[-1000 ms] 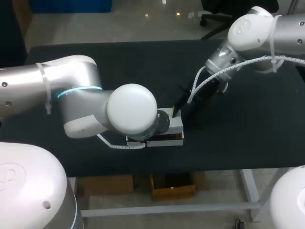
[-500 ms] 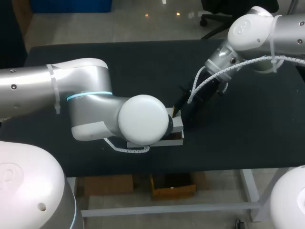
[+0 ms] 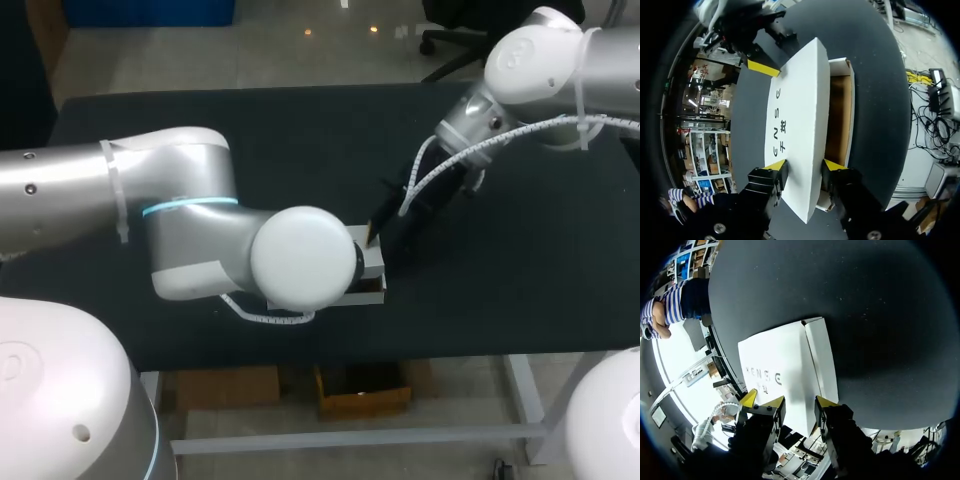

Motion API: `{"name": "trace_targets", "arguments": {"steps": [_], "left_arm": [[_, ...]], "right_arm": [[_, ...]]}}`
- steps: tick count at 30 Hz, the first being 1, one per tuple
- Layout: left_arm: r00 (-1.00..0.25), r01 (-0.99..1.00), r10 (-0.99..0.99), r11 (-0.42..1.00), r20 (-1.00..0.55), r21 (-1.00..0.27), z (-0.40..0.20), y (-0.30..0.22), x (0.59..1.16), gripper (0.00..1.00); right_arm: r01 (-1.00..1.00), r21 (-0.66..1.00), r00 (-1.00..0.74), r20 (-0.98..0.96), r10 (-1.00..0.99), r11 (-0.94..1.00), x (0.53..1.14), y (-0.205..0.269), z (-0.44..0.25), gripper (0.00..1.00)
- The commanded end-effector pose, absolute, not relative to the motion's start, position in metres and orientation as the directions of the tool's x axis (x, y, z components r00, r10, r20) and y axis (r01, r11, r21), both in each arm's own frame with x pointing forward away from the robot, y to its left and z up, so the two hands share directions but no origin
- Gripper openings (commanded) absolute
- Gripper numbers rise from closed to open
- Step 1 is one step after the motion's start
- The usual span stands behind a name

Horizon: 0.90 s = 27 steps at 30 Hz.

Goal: Assemble the packaging by folding the flat box into shape, placing the metal phone stand inside, and closing the box properly

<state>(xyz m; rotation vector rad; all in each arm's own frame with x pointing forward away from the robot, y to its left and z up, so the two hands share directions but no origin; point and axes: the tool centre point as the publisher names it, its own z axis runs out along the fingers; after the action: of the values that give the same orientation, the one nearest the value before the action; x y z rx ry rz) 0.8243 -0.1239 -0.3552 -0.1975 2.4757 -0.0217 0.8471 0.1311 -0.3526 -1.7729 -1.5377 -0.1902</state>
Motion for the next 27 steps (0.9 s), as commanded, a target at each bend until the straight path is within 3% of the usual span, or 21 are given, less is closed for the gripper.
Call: {"name": "trace_targets", "arguments": {"steps": [1, 22, 25, 27], "left_arm": [[-0.775, -0.135, -0.147, 0.989, -0.614, -0.065, -0.358, -0.123, 0.824, 0.44], [-0.776, -0.125, -0.147, 0.989, -0.613, -0.078, -0.37, -0.121, 0.817, 0.45], [-0.775, -0.126, -0.148, 0.989, -0.614, -0.079, -0.37, -0.121, 0.817, 0.45], [-0.775, -0.125, -0.148, 0.989, -0.614, -0.08, -0.37, -0.121, 0.817, 0.46]], "right_arm": [[0.906, -0.424, 0.262, 0.568, 0.78, 0.004, 0.838, 0.124, -0.346, 0.35], [0.94, -0.341, 0.212, 0.586, 0.782, 0.0, 0.822, 0.117, -0.319, 0.34], [0.941, -0.337, 0.206, 0.587, 0.783, 0.005, 0.821, 0.119, -0.318, 0.24], [0.942, -0.335, 0.203, 0.587, 0.784, 0.007, 0.82, 0.12, -0.317, 0.24]]}}
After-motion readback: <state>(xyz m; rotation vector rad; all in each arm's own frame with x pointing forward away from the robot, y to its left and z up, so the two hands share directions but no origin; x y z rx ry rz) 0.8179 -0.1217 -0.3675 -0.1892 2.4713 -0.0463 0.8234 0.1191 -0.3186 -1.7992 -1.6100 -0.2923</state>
